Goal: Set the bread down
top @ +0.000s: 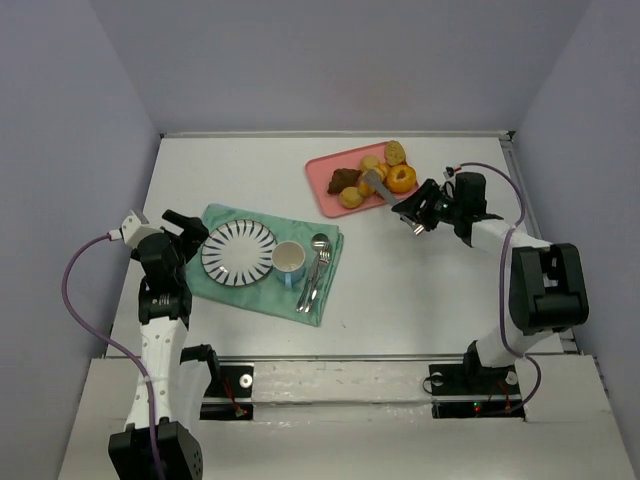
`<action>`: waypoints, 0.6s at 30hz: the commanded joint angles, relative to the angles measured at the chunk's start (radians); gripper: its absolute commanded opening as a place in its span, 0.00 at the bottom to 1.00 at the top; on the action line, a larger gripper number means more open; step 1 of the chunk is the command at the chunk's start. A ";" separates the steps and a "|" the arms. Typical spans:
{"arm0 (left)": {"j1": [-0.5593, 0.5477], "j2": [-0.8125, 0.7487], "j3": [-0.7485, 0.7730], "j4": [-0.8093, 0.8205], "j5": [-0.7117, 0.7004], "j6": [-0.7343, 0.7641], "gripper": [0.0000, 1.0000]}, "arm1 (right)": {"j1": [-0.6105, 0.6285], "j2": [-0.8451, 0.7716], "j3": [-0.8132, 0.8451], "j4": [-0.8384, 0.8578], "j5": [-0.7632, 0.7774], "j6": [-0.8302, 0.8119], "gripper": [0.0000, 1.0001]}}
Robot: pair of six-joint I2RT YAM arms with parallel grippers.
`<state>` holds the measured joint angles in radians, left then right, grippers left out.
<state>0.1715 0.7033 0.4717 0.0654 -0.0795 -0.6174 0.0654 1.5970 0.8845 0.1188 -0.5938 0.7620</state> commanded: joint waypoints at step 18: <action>-0.003 -0.028 -0.004 0.033 0.000 0.010 0.99 | 0.163 -0.205 0.120 0.007 0.121 -0.198 0.19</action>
<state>0.1715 0.6899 0.4713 0.0673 -0.0807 -0.6174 0.1120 1.5215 0.9062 0.1589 -0.5709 0.7609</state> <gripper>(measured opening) 0.990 0.383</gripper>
